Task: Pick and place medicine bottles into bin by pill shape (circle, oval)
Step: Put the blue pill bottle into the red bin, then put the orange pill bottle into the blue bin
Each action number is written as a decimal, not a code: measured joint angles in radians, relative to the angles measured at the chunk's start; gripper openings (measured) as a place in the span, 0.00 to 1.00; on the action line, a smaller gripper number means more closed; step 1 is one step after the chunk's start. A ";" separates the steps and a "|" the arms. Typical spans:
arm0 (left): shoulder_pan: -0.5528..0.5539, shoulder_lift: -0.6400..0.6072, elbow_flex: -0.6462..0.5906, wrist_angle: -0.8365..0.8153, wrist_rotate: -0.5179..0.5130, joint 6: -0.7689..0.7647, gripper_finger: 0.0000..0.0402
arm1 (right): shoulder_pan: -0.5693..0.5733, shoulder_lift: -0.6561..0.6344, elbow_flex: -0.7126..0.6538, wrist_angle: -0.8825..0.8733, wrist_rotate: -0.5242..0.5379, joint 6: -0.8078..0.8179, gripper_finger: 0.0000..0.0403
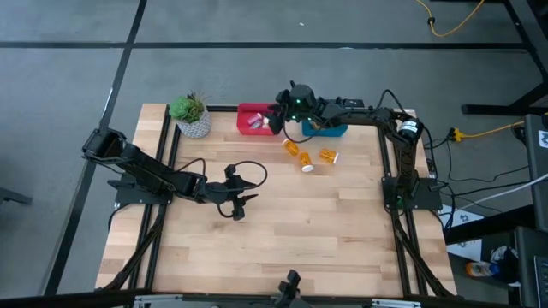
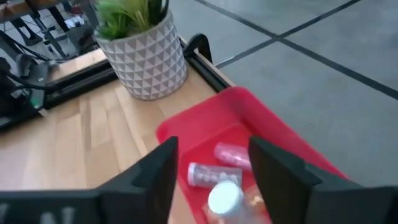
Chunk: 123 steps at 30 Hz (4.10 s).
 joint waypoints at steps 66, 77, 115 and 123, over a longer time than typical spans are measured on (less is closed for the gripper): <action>0.060 0.000 0.000 -0.035 -0.071 0.028 0.41 | 0.037 -0.792 -0.611 -0.616 0.184 0.160 0.47; 0.060 0.000 0.000 -0.035 -0.070 0.034 0.41 | 0.037 -0.792 -0.611 -0.559 0.190 0.181 0.61; 0.061 0.000 0.000 -0.036 -0.070 0.034 0.41 | 0.051 -0.597 -0.611 -0.738 0.296 0.055 0.70; 0.061 0.000 0.000 -0.036 -0.070 0.034 0.41 | 0.055 -0.484 -0.611 -0.706 0.247 0.010 0.70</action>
